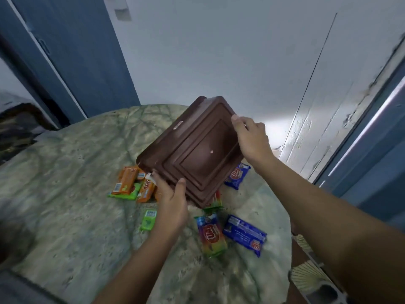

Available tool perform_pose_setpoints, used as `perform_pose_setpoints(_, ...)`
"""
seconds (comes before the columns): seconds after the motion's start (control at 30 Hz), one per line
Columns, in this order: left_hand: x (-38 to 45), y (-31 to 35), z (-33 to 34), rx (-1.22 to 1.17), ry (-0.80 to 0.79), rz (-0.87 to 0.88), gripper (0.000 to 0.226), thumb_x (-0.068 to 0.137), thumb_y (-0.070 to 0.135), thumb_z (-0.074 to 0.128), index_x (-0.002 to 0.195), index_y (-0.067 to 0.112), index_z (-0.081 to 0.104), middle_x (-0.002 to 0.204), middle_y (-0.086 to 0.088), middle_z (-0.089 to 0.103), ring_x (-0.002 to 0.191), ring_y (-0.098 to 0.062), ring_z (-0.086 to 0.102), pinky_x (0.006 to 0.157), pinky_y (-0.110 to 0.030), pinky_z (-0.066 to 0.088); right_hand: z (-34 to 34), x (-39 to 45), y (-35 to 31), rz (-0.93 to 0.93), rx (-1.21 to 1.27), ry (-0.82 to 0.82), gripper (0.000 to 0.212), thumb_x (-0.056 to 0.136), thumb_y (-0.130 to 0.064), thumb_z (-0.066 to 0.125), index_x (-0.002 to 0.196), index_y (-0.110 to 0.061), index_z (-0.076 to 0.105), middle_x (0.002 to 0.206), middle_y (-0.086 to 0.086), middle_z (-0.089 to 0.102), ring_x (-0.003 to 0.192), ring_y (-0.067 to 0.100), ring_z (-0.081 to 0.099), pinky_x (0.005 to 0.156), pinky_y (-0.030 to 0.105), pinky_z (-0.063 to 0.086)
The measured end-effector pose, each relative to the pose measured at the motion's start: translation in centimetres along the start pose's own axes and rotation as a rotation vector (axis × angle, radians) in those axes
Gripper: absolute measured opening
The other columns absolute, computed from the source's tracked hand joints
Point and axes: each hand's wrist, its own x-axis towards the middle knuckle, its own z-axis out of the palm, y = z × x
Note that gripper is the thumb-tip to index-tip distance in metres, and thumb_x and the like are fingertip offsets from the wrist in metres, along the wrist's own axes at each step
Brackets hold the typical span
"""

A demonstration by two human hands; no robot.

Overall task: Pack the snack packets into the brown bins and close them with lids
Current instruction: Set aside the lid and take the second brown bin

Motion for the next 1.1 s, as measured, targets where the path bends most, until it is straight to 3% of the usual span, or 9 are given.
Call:
perform_pose_setpoints(0.23, -6.2, 0.8, -7.1, -0.109, 0.064, 0.189, 0.071, 0.086, 0.02, 0.053, 0.153, 0.038, 0.036, 0.143, 0.017, 0.055, 0.13, -0.011, 0.055, 0.112, -0.049, 0.042, 1.7, -8.7, 0.0, 0.177, 0.496, -0.116, 0.056, 0.109, -0.053, 0.027, 0.13, -0.011, 0.058, 0.124, 0.002, 0.062, 0.115, 0.015, 0.054, 0.089, 0.039, 0.039)
perform_pose_setpoints(0.33, -7.8, 1.0, -11.2, -0.336, 0.071, 0.119, 0.043, 0.083, 0.014, 0.045, 0.116, 0.031, 0.065, 0.118, 0.016, 0.069, 0.115, -0.018, 0.061, 0.105, -0.047, 0.044, 3.2, -11.1, 1.1, 0.319, 0.671, -0.12, 0.067, 0.106, -0.059, 0.03, 0.1, -0.001, 0.062, 0.097, 0.009, 0.064, 0.092, 0.02, 0.057, 0.084, 0.041, 0.042)
perform_pose_setpoints(0.43, -9.2, 0.6, -15.0, -0.534, 0.152, 0.026, 0.032, 0.095, 0.019, 0.037, 0.084, 0.028, 0.066, 0.097, 0.012, 0.07, 0.09, -0.018, 0.063, 0.089, -0.046, 0.048, 4.6, -13.5, 2.3, 0.427, 0.811, -0.119, 0.058, 0.102, -0.063, 0.037, 0.079, -0.014, 0.059, 0.084, 0.008, 0.062, 0.073, 0.019, 0.057, 0.071, 0.035, 0.042)
perform_pose_setpoints(0.53, -10.2, 0.4, -18.4, -0.61, 0.178, 0.016, 0.02, 0.083, 0.038, 0.052, 0.079, 0.019, 0.058, 0.086, 0.004, 0.066, 0.072, -0.016, 0.057, 0.065, -0.037, 0.039, 6.3, -16.6, 3.6, 0.504, 0.843, -0.19, 0.066, 0.095, -0.07, 0.047, 0.102, -0.01, 0.072, 0.102, 0.019, 0.072, 0.084, 0.032, 0.071, 0.075, 0.036, 0.056)
perform_pose_setpoints(0.67, -11.4, 0.4, -21.4, -0.546, 0.122, -0.052, 0.026, 0.086, 0.048, 0.061, 0.082, 0.023, 0.069, 0.087, -0.002, 0.067, 0.08, -0.018, 0.062, 0.073, -0.035, 0.049, 7.4, -19.7, 5.9, 0.554, 0.976, -0.259, 0.08, 0.088, -0.078, 0.053, 0.129, -0.012, 0.071, 0.133, 0.023, 0.065, 0.119, 0.041, 0.065, 0.105, 0.057, 0.049)
perform_pose_setpoints(0.77, -12.5, -0.8, -22.8, -0.246, 0.138, -0.05, 0.028, 0.099, 0.043, 0.057, 0.104, 0.021, 0.074, 0.116, -0.01, 0.071, 0.105, -0.031, 0.067, 0.082, -0.048, 0.055, 7.8, -21.3, 6.2, 0.529, 0.89, -0.387, 0.064, 0.095, -0.067, 0.05, 0.125, -0.017, 0.075, 0.117, 0.015, 0.073, 0.091, 0.029, 0.075, 0.078, 0.042, 0.063)
perform_pose_setpoints(0.87, -13.7, -1.9, -23.7, -0.176, 0.163, -0.11, 0.03, 0.099, 0.05, 0.056, 0.112, 0.028, 0.072, 0.12, -0.009, 0.069, 0.1, -0.028, 0.069, 0.062, -0.054, 0.059, 8.4, -22.8, 5.9, 0.558, 0.678, -0.316, 0.039, 0.103, -0.05, 0.053, 0.124, -0.021, 0.068, 0.094, -0.001, 0.079, 0.068, 0.019, 0.075, 0.053, 0.031, 0.059)
perform_pose_setpoints(0.93, -14.0, -2.3, -24.2, -0.183, 0.132, -0.142, 0.032, 0.101, 0.048, 0.053, 0.116, 0.027, 0.071, 0.121, -0.007, 0.07, 0.104, -0.029, 0.07, 0.068, -0.062, 0.059, 8.2, -23.5, 5.3, 0.493, 0.535, -0.241, 0.029, 0.108, -0.036, 0.048, 0.117, -0.015, 0.065, 0.068, -0.007, 0.072, 0.049, 0.009, 0.067, 0.04, 0.019, 0.048)
perform_pose_setpoints(1.1, -15.2, -3.1, -24.5, 0.036, 0.12, -0.036, 0.027, 0.106, 0.014, 0.049, 0.093, 0.028, 0.069, 0.088, 0.024, 0.073, 0.08, 0.021, 0.061, 0.066, 0.0, 0.043, 7.3, -24.5, 4.8, 0.341, 0.332, -0.225, 0.026, 0.108, -0.023, 0.045, 0.107, -0.011, 0.068, 0.097, 0.006, 0.071, 0.052, 0.002, 0.061, 0.043, 0.012, 0.042)
